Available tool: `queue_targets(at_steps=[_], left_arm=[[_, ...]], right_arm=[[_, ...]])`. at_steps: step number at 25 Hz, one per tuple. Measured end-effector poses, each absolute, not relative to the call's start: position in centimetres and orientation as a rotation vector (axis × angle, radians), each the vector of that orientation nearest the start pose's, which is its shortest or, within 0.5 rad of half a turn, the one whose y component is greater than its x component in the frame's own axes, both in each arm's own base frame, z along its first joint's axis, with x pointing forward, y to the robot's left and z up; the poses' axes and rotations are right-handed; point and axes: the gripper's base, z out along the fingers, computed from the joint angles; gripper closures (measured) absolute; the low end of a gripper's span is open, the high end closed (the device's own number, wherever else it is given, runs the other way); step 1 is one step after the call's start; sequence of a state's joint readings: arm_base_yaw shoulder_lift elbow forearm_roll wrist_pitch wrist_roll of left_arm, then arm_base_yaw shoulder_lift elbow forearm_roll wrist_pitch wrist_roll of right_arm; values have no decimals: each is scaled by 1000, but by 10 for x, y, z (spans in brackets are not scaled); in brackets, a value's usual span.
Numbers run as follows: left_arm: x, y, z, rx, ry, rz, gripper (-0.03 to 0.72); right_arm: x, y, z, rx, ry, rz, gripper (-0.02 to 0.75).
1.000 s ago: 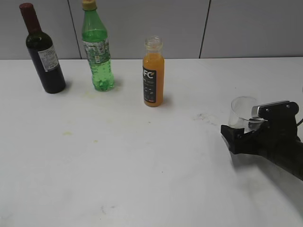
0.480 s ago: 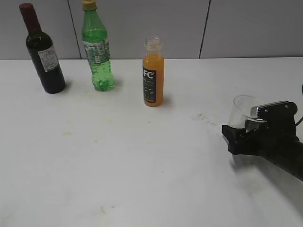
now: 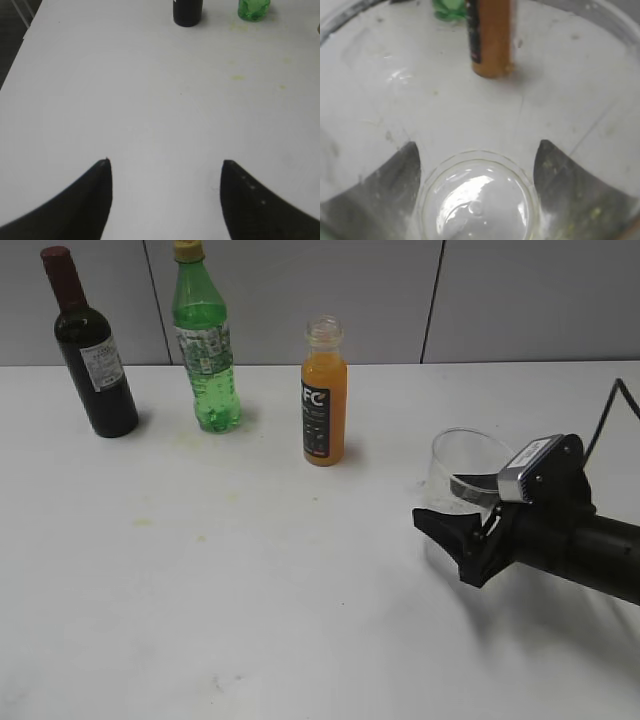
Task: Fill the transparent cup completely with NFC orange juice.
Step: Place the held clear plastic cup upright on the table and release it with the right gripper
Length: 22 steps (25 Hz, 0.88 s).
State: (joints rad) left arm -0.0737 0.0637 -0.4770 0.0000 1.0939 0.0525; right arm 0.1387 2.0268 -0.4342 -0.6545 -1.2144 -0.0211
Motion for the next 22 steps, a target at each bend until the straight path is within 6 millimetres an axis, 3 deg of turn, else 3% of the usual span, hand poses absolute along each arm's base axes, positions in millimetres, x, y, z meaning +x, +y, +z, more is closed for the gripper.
queue_targets(at_steps=[4,8,15,19,22], left_arm=[[5,0,268,136,2160,-12,167],[5,0,268,136,2160,-12,167],[5,0,268,136,2160,-12,167],[5,0,268,136,2160,-12,167],[5,0,268,136,2160,-12,167]], right_arm=[[262,108,91,-967,1606,605,209],[268,137,101,-1036,1521,706,209],[274,211,119,-1262,1355,729,209],[274,238,116,-1340,1339,730,209],[276,245,101,-1354,1381,754,209]])
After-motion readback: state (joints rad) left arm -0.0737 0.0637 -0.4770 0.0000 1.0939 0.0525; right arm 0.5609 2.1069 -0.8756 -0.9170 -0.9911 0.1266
